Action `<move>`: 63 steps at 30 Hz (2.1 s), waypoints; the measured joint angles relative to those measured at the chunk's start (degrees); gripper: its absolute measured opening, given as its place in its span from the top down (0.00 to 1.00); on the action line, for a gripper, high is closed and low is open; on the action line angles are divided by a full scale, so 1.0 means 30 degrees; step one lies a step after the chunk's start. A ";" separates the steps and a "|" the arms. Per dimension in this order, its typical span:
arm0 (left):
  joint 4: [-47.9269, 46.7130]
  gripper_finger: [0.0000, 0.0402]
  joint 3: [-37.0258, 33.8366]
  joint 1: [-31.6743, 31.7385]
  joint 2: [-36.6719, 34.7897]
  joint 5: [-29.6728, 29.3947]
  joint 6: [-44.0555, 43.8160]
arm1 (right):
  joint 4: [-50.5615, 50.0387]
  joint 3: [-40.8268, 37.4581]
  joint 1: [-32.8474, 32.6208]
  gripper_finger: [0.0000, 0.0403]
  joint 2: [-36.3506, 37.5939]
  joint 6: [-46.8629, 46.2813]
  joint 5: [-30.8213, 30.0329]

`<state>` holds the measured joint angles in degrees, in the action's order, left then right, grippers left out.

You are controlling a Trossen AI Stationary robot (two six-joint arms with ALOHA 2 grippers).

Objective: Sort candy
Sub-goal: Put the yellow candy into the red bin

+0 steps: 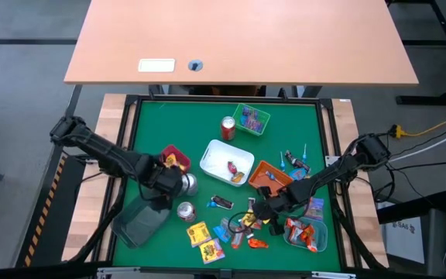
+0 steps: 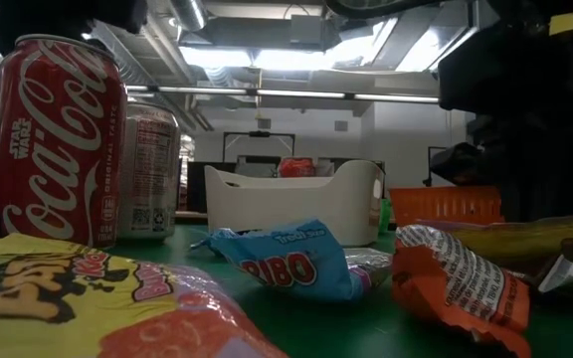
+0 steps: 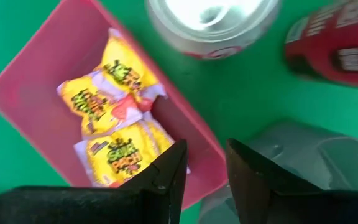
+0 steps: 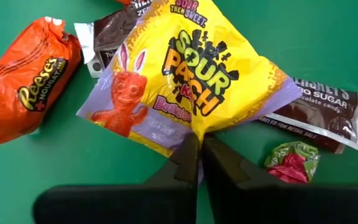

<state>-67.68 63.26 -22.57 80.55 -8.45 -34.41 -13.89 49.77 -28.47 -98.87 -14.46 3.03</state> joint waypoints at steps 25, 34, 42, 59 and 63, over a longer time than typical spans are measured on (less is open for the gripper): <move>0.3620 0.75 0.0000 -0.2717 0.0000 -0.0007 -0.1823 | -0.8287 0.8144 0.0996 0.99 0.0977 0.5041 -0.2602; 0.5674 0.75 0.0000 -0.3802 0.0000 -0.1752 -0.3471 | -0.5495 0.9198 0.3764 0.99 0.0991 0.7159 -0.2940; 1.0409 0.75 0.0000 -0.3723 0.0000 -0.5849 -0.1586 | -0.5260 0.9198 0.5946 0.99 0.0991 0.5828 -0.2212; 1.7776 0.75 0.0000 -0.1776 0.0833 -0.7060 1.3835 | -0.5260 0.9198 0.6630 0.99 0.0998 0.1102 0.1407; 1.7769 0.75 0.0000 -0.1500 0.1417 -0.6978 1.6487 | -0.5259 0.9198 0.6630 0.99 0.0998 0.0727 0.1785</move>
<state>-14.37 63.26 -27.07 84.80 -29.38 15.05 -29.67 77.36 -8.58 -95.88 -12.28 8.39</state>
